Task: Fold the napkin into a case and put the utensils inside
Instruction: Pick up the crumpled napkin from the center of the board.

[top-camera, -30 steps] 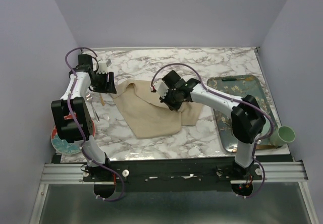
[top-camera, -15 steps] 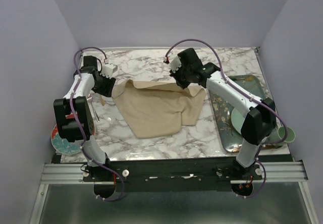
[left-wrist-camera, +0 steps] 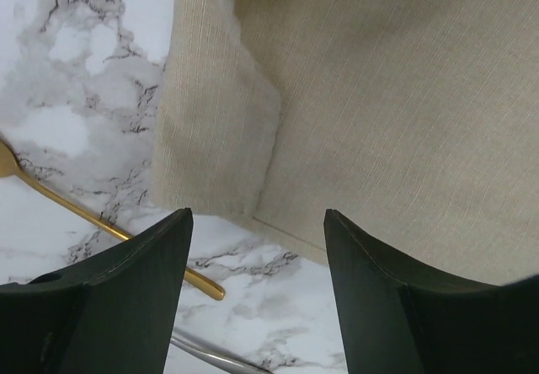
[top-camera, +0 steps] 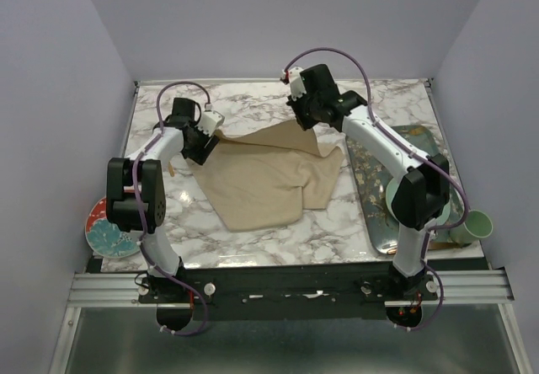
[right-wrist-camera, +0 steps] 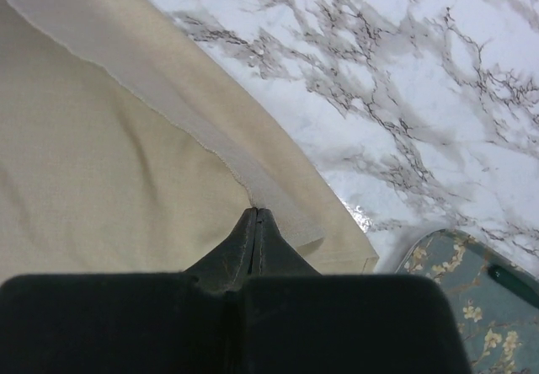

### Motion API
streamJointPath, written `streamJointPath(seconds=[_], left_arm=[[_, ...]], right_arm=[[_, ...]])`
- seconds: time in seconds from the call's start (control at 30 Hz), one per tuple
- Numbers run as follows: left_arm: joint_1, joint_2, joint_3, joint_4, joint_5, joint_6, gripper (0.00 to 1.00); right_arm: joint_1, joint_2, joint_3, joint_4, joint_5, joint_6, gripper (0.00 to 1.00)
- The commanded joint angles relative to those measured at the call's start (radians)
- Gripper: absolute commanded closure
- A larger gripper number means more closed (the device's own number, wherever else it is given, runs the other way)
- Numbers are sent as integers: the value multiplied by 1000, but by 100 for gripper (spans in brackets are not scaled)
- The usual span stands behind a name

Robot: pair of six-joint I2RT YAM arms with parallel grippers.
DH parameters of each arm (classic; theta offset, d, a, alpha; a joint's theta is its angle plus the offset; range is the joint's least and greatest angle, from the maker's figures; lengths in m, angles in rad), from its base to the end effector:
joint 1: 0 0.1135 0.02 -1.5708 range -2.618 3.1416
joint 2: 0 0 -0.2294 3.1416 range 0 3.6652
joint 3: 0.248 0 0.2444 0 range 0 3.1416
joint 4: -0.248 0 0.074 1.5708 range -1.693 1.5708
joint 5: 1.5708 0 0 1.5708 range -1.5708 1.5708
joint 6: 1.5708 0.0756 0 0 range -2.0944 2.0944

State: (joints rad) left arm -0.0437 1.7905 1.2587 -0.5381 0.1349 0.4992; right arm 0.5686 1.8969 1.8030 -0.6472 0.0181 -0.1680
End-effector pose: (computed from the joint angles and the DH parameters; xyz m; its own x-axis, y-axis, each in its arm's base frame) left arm 0.3753 -0.0266 0.1383 -0.7178 0.5062 -0.4781 0.5142 0.8483 0.1263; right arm 0.3760 0.2386 0.2673 -0.4727 -0.5005 -0.7253 -0.6148 0.7770 -0.1354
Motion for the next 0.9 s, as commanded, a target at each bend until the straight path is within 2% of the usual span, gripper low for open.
streamJointPath(seconds=[0.0,0.23,0.47,0.57,0.73,0.87], left_arm=[[-64,7,-31,161,-118,-65,25],[-110,63,-33,291,-251,-109,25],[-114,127,2,342,-385,-139,27],[-114,126,-11,368,-426,-134,30],[-104,107,-27,389,-451,-143,43],[-93,89,-41,403,-446,-139,48]], right_arm=[[-18,27,50,11,33,45,99],[-44,21,64,27,36,74,99],[-56,5,65,43,36,79,100],[-62,-2,67,49,43,79,99],[-72,-1,75,55,65,71,99],[-78,1,70,57,65,65,99]])
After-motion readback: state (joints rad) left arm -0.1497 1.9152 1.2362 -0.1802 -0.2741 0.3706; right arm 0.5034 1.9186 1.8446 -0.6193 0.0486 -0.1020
